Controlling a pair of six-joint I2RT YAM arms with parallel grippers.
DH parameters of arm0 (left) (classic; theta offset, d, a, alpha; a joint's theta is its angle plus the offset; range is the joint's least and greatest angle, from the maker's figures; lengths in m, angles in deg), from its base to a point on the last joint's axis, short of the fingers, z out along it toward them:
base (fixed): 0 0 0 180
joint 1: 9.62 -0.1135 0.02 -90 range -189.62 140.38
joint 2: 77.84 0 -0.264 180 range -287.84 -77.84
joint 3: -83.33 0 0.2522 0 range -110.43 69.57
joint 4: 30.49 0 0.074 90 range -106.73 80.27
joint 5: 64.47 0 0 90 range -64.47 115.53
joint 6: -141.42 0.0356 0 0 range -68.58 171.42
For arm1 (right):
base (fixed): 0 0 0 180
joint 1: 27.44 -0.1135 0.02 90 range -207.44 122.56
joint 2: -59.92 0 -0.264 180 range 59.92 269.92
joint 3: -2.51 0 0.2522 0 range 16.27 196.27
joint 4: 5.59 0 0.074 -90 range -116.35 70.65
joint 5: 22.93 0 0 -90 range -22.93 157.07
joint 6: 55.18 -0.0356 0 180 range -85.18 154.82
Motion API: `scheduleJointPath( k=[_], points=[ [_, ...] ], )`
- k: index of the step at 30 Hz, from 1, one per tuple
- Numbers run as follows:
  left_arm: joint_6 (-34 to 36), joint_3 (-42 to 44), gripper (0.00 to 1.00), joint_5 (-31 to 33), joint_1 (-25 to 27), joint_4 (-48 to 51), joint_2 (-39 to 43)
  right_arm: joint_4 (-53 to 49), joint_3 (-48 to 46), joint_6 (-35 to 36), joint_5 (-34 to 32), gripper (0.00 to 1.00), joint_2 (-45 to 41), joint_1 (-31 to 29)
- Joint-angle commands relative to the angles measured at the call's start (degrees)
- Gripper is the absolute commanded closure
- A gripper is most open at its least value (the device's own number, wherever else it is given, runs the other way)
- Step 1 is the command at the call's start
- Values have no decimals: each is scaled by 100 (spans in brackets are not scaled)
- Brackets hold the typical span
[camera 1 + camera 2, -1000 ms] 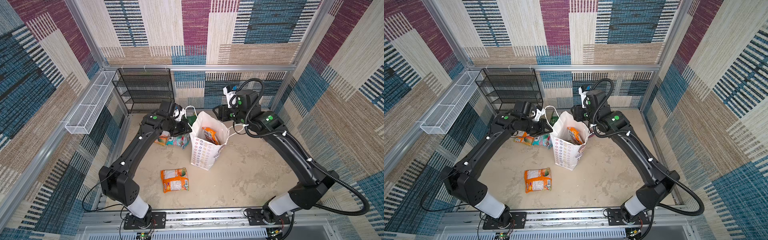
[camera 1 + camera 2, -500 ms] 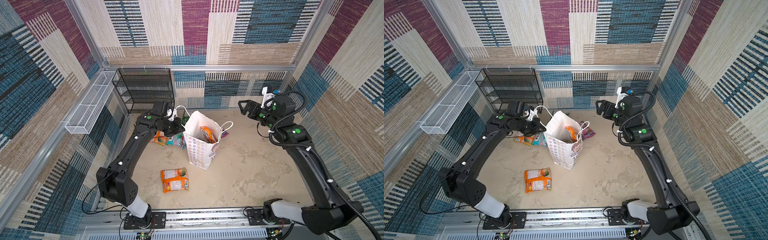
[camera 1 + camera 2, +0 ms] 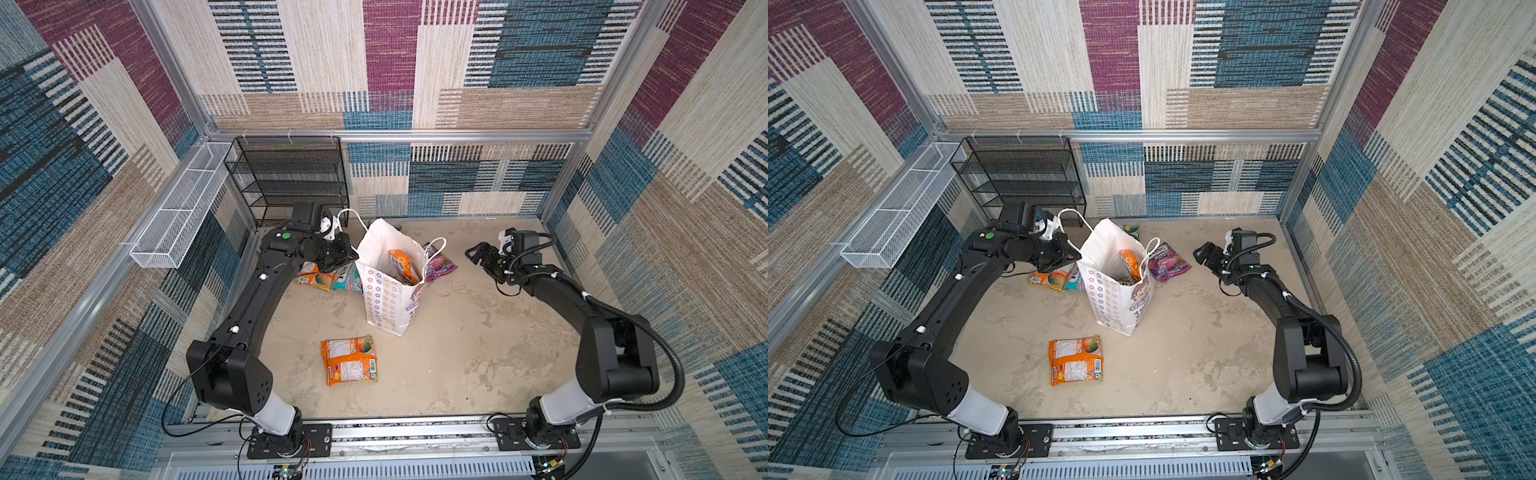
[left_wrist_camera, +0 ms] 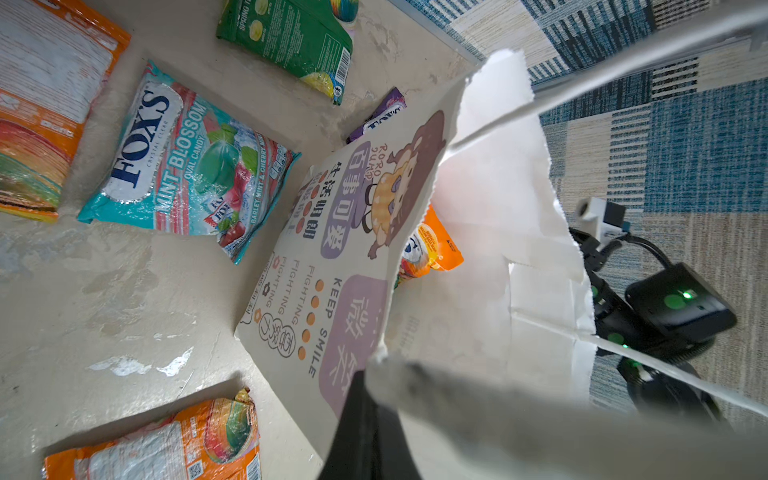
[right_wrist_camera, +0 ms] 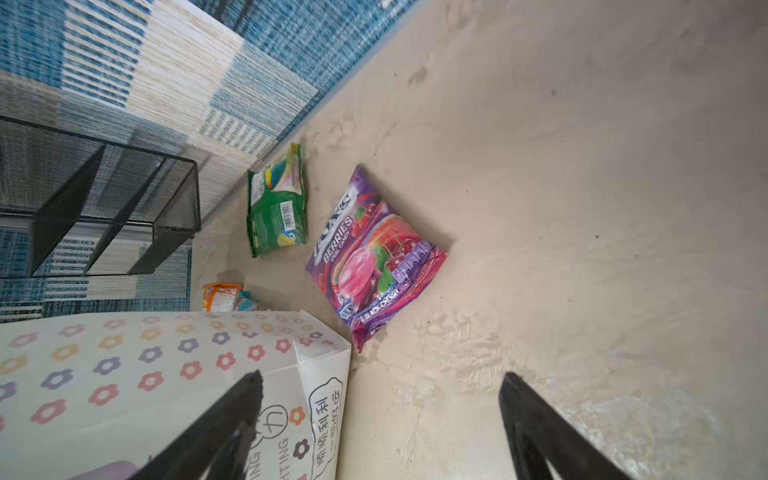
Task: Place the snacks into the paper bag
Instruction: 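Move the right gripper down onto the purple Fox's Berries packet and grasp it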
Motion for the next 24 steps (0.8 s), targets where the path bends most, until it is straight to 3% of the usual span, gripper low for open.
scheduleJointPath(
  k=[1,13,24],
  points=[
    [-124,-29,100,-228,-23,-233,-62,604,83,6,422,12,536,-14],
    [-97,-47,99,-433,-34,-289,-108,639,1042,393,759,14,2343,-152],
    [-141,-37,99,-590,-32,-288,-87,1648,635,-138,1192,15,2696,-248]
  ],
)
